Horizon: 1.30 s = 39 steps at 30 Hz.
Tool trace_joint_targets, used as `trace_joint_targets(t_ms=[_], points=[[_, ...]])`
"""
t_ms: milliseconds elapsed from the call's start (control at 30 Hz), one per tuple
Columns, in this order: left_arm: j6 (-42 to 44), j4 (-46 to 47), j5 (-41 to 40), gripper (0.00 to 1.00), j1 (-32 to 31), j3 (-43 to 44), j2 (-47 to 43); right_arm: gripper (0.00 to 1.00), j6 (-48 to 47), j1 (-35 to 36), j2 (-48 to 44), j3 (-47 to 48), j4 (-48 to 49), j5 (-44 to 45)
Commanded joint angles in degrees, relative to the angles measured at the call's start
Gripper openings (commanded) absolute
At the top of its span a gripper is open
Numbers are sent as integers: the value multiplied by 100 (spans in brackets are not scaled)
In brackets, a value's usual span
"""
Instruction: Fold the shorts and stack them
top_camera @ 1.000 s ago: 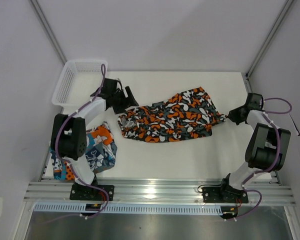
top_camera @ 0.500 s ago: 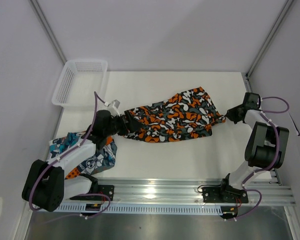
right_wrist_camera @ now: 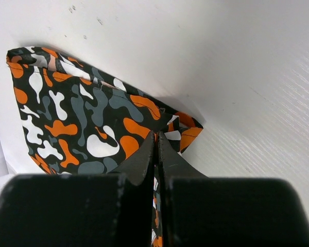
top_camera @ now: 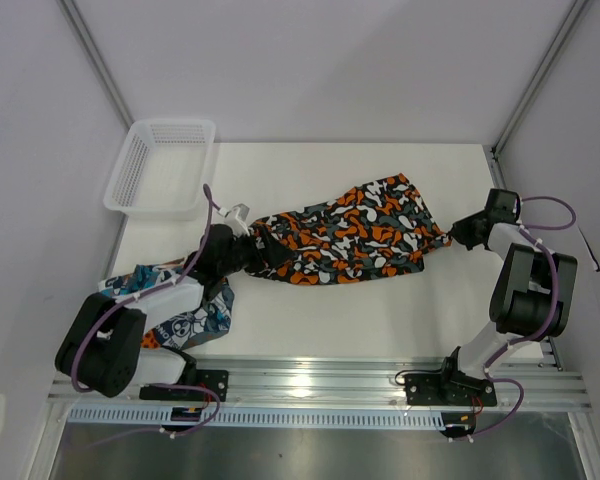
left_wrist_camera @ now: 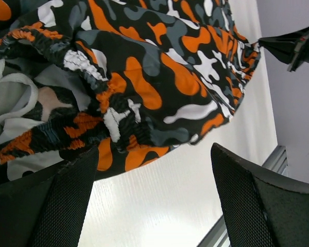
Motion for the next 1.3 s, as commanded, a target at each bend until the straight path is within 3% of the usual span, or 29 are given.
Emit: trace_joint_targets(t_ms=[0,200,367,533,700,800,900,1000,1200,1267], points=[[-147,-46,-212,90,-33,472,329,0,-100,-47,-146,0,250,-134],[-596,1198,-46,87,-33,209,708,0,-83,-64,-172,-26,294,-239],[-903,2140,113,73,-51,-1,980,0,-57,-91,-146,-35,321,-327],[-1473,3247,385,71,-51,-212,1524,0,-48,-126,-146,-53,338,-398],[-1791,3732,605,73,-51,-195,1973,0,-48,-152,-155,-79,365,-468],[-1923,4091,587,67,-60,-326,2044,0,-39,-161,-172,-88,347,-477],[-1906,4145,526,48,-60,-450,1913,0,-39,-170,-181,-105,365,-486],[-1941,4285,517,39,-60,-573,1824,0,-21,-178,-181,-114,365,-512],[-2642,5173,692,1,-51,-889,2008,0,-48,-187,-198,-114,330,-530],[-2828,5218,815,0,19,-889,1974,0,-100,-196,-251,-97,234,-565]])
